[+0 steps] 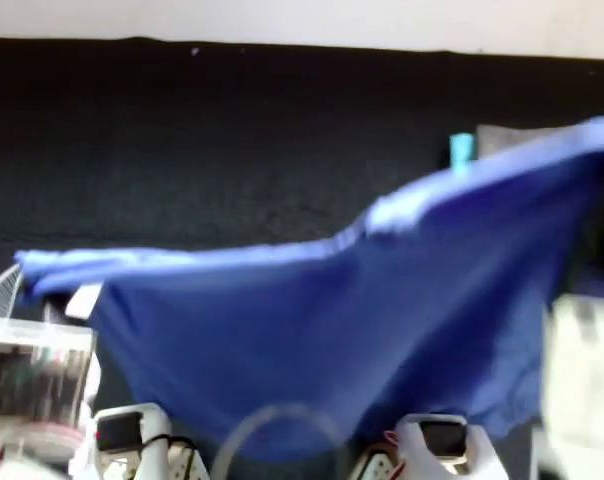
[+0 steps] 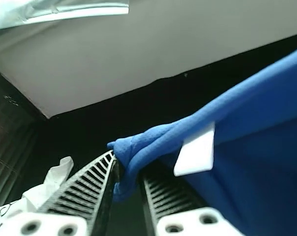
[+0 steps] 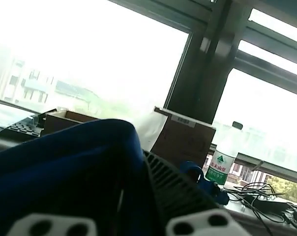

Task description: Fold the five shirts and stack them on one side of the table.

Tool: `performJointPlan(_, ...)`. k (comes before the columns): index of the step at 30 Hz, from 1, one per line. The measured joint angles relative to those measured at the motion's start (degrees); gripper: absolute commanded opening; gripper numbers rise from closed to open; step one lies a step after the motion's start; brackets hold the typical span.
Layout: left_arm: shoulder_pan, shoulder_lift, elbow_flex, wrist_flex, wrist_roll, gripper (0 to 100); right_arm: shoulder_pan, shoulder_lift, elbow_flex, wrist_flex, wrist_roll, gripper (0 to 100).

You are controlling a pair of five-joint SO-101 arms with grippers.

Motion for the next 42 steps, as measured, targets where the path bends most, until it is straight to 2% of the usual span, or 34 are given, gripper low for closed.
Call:
performJointPlan(4,-0.88,0.79,10.64,-9.41,2.99,1,0.00,0.44,21.10,-10.99,0.00,0.5)
performJointPlan(9,-1.58,10.46,13.63,-18.11,4.31,1,0.00,0.79,42.90,-26.81,0.00,0.5)
performJointPlan(12,-1.58,20.57,12.22,-21.98,4.31,1,0.00,3.16,49.32,-34.29,0.00,0.5)
performJointPlan(16,-1.58,36.66,3.52,-23.12,4.31,1,0.00,10.81,48.44,-37.80,0.00,0.5)
performJointPlan(19,-1.58,48.44,-7.12,-23.03,4.31,1,0.00,18.20,43.25,-38.07,0.00,0.5)
performJointPlan(23,-1.41,61.10,-23.30,-18.20,4.31,1,0.00,27.34,32.62,-37.98,0.00,0.5)
performJointPlan(28,-0.88,73.76,-39.12,-10.20,4.31,1,-1.32,35.25,22.15,-30.33,0.00,0.5)
performJointPlan(33,-0.88,84.31,-42.90,-8.53,4.31,1,-3.16,41.05,19.78,-24.35,0.00,0.5)
performJointPlan(42,1.23,93.71,-42.90,-7.65,4.31,1,-4.04,47.82,19.78,-14.51,0.00,0.5)
